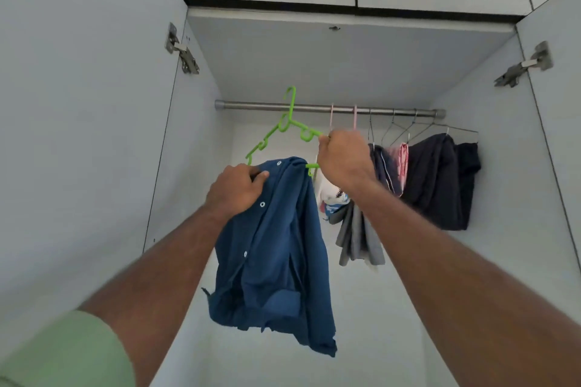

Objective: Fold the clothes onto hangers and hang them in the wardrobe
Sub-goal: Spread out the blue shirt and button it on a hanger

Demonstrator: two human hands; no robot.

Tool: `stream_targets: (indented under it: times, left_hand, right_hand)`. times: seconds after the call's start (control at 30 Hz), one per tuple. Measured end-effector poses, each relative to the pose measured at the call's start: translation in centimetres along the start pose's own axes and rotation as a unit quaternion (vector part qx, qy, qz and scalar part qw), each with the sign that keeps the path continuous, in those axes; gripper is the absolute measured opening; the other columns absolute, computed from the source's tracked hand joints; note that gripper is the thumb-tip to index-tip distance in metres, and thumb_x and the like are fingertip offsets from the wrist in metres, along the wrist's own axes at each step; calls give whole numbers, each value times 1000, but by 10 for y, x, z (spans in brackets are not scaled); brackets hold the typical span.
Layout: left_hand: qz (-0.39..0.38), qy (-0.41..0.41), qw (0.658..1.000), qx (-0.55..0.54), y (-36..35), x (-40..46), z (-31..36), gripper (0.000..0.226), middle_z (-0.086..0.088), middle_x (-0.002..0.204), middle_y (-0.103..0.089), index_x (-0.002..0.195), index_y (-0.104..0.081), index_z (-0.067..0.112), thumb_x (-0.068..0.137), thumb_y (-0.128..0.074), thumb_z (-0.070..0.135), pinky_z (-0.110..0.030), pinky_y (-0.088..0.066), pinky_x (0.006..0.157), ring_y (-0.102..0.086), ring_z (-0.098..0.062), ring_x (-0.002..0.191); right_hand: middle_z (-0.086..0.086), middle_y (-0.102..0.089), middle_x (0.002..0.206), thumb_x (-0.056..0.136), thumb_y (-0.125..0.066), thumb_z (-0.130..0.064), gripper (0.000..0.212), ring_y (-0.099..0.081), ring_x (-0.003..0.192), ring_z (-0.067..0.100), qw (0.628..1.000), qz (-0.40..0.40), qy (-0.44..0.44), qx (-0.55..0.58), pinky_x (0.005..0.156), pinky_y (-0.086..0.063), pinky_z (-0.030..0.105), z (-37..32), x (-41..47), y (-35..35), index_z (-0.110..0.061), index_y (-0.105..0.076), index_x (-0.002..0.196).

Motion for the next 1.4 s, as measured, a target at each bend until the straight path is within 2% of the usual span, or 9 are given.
stream_targets:
  times: [0.37,0.43,0.5,0.57,0.67,0.8,0.97,1.23,1.4]
  left_hand:
    - [-110,-41,991,69,-46,62,-14,57,-1,149,-53,150,-49,26,94,-61,34,-32,-39,113,-50,-24,135]
    - [-110,-66,990,58,-57,68,-13,48,1,137,-63,141,-59,25,93,-61,30,-34,-44,107,-56,-26,128]
    - [-110,-83,989,51,-68,73,-15,14,10,94,-70,96,-68,35,90,-60,24,-31,-48,84,-64,-26,102]
    - [-112,-87,989,37,-79,79,-16,24,13,69,-57,69,-53,33,88,-60,20,-29,-42,71,-61,-21,77]
    - [-114,-103,988,19,-91,84,-18,29,12,64,-52,65,-48,32,87,-59,18,-26,-38,64,-51,-8,64]
    - [-119,-140,983,10,-102,89,-22,4,16,63,-45,86,-63,15,90,-61,16,-20,-33,59,-45,-4,61]
    - [-142,-147,979,14,-109,97,-25,2,12,74,-58,87,-57,29,85,-58,28,-30,-45,70,-56,-10,71]
    - [-178,-112,977,43,-109,99,-36,66,-8,145,-53,150,-44,23,87,-54,41,-46,-48,103,-55,-30,123]
    - [-179,-127,975,25,-103,90,-37,54,-12,128,-62,149,-46,17,96,-57,27,-37,-49,96,-58,-27,112]
  right_hand:
    - [16,-68,105,93,-52,-3,17,-68,98,36,999,-2,-42,-22,65,-50,34,16,107,-55,-4,-69,99]
    - [12,-62,97,93,-53,-3,15,-67,94,34,998,0,-49,-35,64,-47,33,19,115,-65,-4,-67,99]
    - [13,-62,96,95,-52,-4,10,-62,87,32,997,4,-50,-50,65,-45,32,22,120,-75,-7,-61,94]
    - [15,-66,105,95,-51,-4,13,-64,92,33,997,17,-54,-50,66,-46,34,25,124,-86,-6,-63,99]
    - [14,-67,109,97,-50,-4,21,-66,100,34,996,28,-67,-43,68,-48,36,30,127,-96,-3,-66,110]
    - [12,-64,103,98,-49,-5,22,-59,89,30,994,51,-70,-69,67,-44,33,36,130,-99,-3,-66,112]
    - [16,-67,114,96,-49,-2,25,-66,99,35,992,51,-64,-98,70,-49,36,34,138,-100,-1,-67,113]
    - [12,-61,95,99,-51,-2,17,-62,84,29,991,21,-61,-118,71,-55,35,16,142,-119,-2,-65,109]
    - [12,-67,105,99,-51,-2,18,-66,93,30,991,-10,-63,-120,77,-56,37,9,138,-126,-2,-65,111]
Point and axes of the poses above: each hand's wrist, its own x-axis towards the middle knuckle, its own y-axis out of the back of the hand, z = x × y, the point moved 1 cm from there along x, towards the middle knuckle
